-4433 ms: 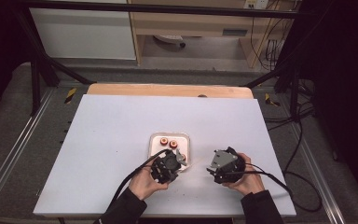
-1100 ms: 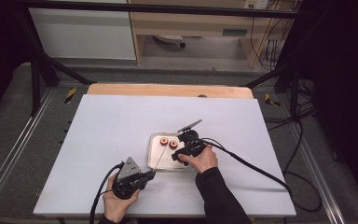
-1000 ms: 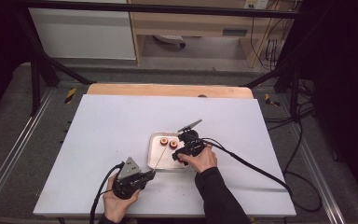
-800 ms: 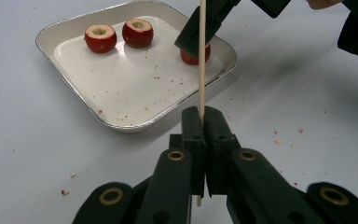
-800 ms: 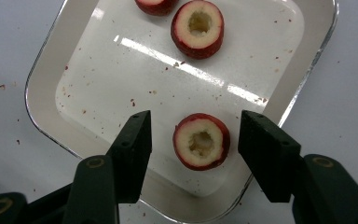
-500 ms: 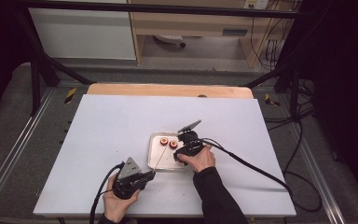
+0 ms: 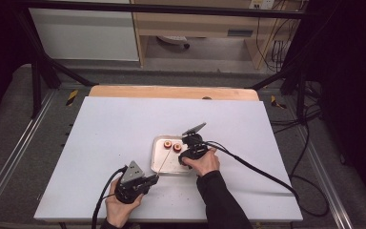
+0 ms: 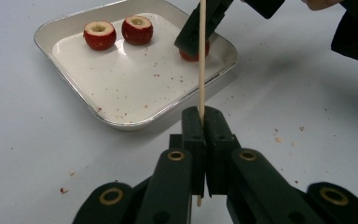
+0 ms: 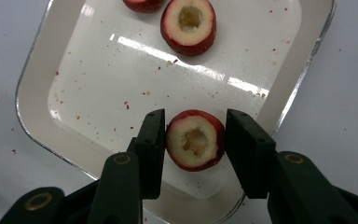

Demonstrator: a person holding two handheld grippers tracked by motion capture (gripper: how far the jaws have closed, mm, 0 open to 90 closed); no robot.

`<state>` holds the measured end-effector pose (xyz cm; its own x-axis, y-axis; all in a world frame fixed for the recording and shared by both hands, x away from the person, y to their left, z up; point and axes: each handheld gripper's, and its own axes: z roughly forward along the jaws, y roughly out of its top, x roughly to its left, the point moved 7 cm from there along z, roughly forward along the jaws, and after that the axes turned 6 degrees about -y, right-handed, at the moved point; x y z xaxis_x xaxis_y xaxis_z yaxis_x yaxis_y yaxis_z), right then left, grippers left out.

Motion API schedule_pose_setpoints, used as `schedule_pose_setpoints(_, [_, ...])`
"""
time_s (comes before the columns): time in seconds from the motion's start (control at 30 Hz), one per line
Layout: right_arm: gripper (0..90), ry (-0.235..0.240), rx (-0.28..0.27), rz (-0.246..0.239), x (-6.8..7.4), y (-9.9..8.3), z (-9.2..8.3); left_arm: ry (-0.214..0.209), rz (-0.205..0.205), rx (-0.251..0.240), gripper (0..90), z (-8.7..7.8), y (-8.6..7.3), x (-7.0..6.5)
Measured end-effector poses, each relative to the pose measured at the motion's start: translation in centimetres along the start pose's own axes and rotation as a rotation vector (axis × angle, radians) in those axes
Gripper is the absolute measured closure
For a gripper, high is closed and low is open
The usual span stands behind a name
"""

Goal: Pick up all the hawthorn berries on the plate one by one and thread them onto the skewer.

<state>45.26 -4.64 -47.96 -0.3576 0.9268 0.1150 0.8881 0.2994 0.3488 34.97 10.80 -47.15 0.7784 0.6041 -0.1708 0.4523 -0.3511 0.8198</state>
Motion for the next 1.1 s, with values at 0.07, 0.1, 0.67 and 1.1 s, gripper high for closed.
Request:
schedule_pose_setpoints(0.07, [59.5, 0.016, -0.018, 0.0, 0.1, 0.1, -0.5, 0.002, 0.0, -0.004, 88.3, 0.0, 0.0, 0.0])
schedule_pose_setpoints(0.1, [59.5, 0.039, -0.047, 0.001, 0.0, 0.2, -1.2, 0.002, -0.001, -0.006, 88.3, -0.1, 0.1, -0.1])
schedule_pose_setpoints(0.67, [59.6, 0.254, -0.395, 0.108, -2.7, -0.2, -5.6, 0.038, -0.046, -0.027, 88.3, 1.2, 0.6, -1.1])
schedule_pose_setpoints(1.1, [59.6, 0.366, -0.678, 0.165, -3.6, -0.1, -7.4, 0.043, -0.112, -0.02, 88.2, 3.8, 1.0, -3.1])
